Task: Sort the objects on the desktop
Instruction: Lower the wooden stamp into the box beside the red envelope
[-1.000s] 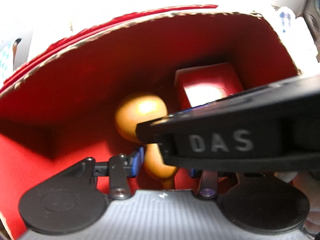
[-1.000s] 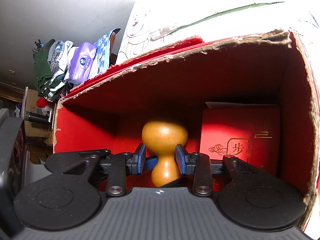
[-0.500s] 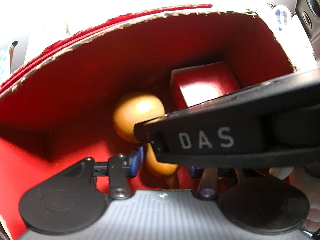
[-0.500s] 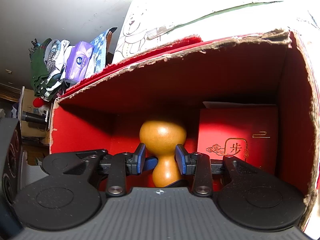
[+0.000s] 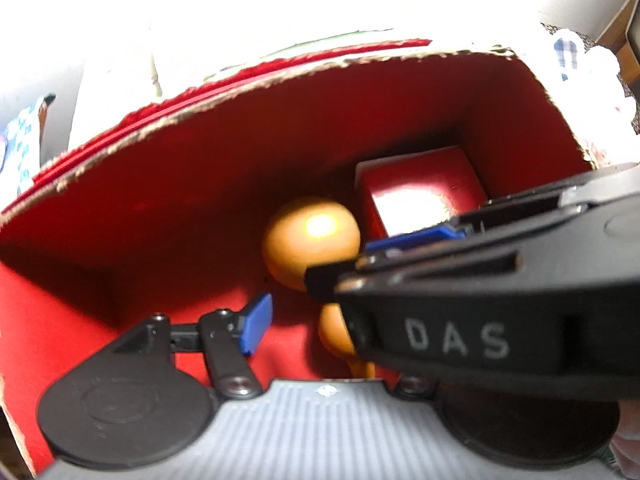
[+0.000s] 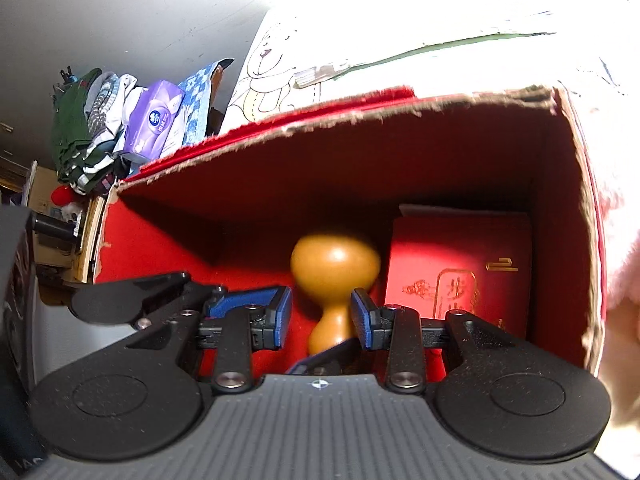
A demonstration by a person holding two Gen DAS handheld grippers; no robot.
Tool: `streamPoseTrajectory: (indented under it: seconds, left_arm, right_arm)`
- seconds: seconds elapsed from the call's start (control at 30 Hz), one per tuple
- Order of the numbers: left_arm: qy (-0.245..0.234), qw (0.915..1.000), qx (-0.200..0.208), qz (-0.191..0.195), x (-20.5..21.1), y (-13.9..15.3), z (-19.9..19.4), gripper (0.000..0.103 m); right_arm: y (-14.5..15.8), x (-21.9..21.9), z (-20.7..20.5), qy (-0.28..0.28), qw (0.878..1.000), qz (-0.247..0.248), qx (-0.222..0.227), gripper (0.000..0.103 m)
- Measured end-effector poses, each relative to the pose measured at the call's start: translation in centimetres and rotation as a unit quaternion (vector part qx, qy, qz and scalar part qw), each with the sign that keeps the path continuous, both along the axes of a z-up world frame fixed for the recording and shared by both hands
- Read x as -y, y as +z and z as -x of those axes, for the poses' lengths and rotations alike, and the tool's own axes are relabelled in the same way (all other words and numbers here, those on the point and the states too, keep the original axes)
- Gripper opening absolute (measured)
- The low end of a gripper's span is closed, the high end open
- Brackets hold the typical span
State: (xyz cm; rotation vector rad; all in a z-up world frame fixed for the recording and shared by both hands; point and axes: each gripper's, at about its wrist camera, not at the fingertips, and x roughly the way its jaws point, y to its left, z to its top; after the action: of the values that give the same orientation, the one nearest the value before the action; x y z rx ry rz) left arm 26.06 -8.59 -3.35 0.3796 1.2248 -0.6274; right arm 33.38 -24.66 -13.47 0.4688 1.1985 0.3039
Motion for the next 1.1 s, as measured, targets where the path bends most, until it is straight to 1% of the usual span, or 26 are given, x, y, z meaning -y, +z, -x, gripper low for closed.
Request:
streamPoseTrajectory:
  seconds: [0.1, 0.2, 0.3, 0.5, 0.63, 0.8, 1.1]
  left_arm:
    - [-0.004, 1.0000, 0.006, -0.002, 0.2, 0.1, 0.0, 0.056]
    - [-0.002, 1.0000, 0.006, -0.003, 0.3, 0.2, -0.3, 0.056]
    - [-0.002, 1.0000, 0.003, -0.002, 0.3, 0.3, -0.6, 0.056]
    - [0.000, 1.0000, 0.001, 0.001, 0.5, 0.5, -1.2, 0.056]
    - [0.003, 1.0000, 0.006, -0.001, 0.6, 0.6, -1.7, 0.057]
    - [0.010, 0.9999, 0.001, 0.001, 0.6, 0.7, -2.4, 0.057]
    - [0.015, 0.9998, 0.009, 0.000, 0.9, 1.2, -3.3, 0.056]
  right_arm:
    - [0.3, -0.3, 0.8, -0.006, 1.000, 0.018, 0.025, 0.036]
    - [0.1, -0.3, 0.9, -0.011, 0.999, 0.015, 0.040, 0.036]
    - [0.1, -0.4, 0.8, -0.016, 0.999, 0.022, 0.042, 0.036]
    - [0.1, -0.6, 0.6, -0.019, 0.999, 0.024, 0.044, 0.036]
    - [0.0, -0.8, 0.4, -0.018, 0.999, 0.025, 0.039, 0.036]
    - [-0.1, -0.7, 0.6, -0.020, 0.999, 0.023, 0.042, 0.036]
    - [-0.1, -0.6, 0.7, -0.021, 0.998, 0.022, 0.046, 0.035]
